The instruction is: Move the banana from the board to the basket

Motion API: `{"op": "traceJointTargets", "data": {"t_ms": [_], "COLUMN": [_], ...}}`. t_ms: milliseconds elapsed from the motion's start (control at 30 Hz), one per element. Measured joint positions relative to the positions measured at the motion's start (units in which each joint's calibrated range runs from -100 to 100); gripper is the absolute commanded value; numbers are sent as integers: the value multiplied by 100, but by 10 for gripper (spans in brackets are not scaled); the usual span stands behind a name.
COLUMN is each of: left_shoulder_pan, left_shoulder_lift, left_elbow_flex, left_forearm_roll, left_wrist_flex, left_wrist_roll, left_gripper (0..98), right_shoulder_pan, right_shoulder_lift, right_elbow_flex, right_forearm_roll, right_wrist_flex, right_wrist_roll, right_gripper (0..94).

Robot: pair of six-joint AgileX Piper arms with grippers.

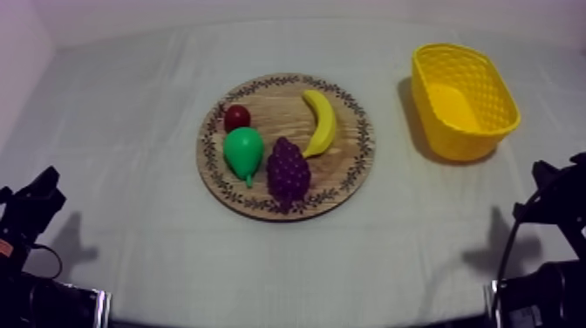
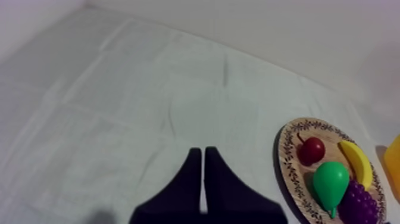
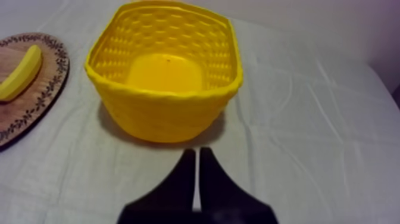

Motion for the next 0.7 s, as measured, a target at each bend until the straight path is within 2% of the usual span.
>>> {"op": "traceJointTargets", "data": {"t_ms": [100, 200, 300, 500, 700], "left_shoulder_pan": [0, 0, 0, 0, 0], "left_shoulder_lift": [0, 0, 0, 0, 0], "left_elbow_flex": [0, 0, 0, 0, 0], "left_forearm_roll": [0, 0, 0, 0, 0], "left_wrist_flex": [0, 0, 0, 0, 0], "left_wrist_roll": [0, 0, 0, 0, 0], "left_gripper": [1, 1, 1, 1, 1], "right_shoulder_pan": [-9, -9, -37, -354, -1005], "right_shoulder_lift": [154, 605, 1300, 3128, 4918], "right_elbow_flex": [-137, -568, -1305, -3579, -6110], "right_forearm_roll": [-264, -538, -582, -151, 531], "right_wrist_flex": [-26, -179, -44, 889, 1936], "right_wrist_roll": [-15, 153, 386, 374, -272], "right_gripper": [2, 2, 2, 2, 2]}}
